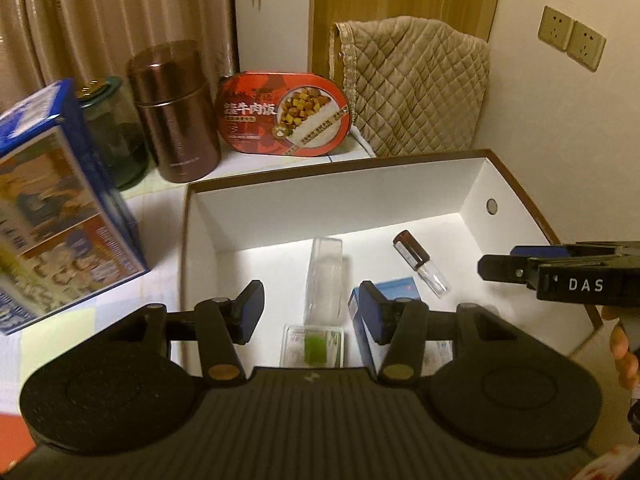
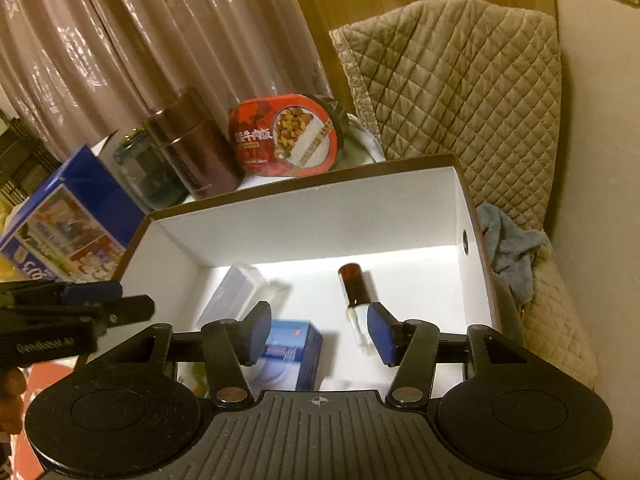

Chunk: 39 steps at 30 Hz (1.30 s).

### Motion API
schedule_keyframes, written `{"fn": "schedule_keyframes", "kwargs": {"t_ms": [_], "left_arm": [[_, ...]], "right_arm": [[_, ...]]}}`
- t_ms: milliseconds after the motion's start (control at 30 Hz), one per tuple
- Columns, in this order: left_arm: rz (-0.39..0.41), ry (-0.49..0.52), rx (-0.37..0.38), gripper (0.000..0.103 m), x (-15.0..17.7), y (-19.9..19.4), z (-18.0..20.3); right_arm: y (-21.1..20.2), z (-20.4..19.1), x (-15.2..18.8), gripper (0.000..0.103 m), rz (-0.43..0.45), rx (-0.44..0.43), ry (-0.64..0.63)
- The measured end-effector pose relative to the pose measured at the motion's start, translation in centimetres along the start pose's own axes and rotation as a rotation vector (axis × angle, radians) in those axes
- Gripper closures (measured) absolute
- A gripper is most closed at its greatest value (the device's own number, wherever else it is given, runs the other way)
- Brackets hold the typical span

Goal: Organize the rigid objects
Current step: 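Withdraw both grippers from the cardboard box back over the mat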

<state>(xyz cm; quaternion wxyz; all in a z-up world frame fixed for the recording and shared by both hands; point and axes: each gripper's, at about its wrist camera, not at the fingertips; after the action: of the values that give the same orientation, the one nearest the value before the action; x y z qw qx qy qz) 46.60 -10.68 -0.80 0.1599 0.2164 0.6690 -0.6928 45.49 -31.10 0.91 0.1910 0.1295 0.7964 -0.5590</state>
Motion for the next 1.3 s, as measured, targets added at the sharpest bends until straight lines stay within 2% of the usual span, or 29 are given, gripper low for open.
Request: {"fn": "schedule_keyframes", "kwargs": {"t_ms": [267,600,1000,1300], "left_arm": [[0.021,-0.021,-0.009,0.055,4.3,-4.5,-1.8],[0.048,-0.046,0.012,0.055,10.1,-9.7,-5.4],[0.031,-0.064,-0.024,0.055,16.4,-13.2,-10.7],[-0.003,-0.142,-0.071,0.055,21.2,-14.2,-14.7]], "right_arm": [[-3.6,-2.6,3.4,0.05,0.049,0.012,0.029],[-7.0,-8.2,8.4,0.05,0.072,0.034,0.028],[-6.5,-14.8,13.7,0.05,0.015,0.014,-0.005],[-3.7,-18.8,16.4,0.05,-0.062,-0.032,-0.051]]}}
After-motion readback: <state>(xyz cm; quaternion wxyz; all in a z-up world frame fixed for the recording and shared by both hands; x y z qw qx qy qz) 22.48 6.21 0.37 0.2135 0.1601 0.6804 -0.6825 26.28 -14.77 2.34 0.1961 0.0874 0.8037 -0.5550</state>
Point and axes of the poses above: each gripper's, at about its wrist camera, not at the fingertips, and y roughly the way its jaws point, z to its right, x to its underside, and after that the axes turned 10 degrees about -z, right-handed
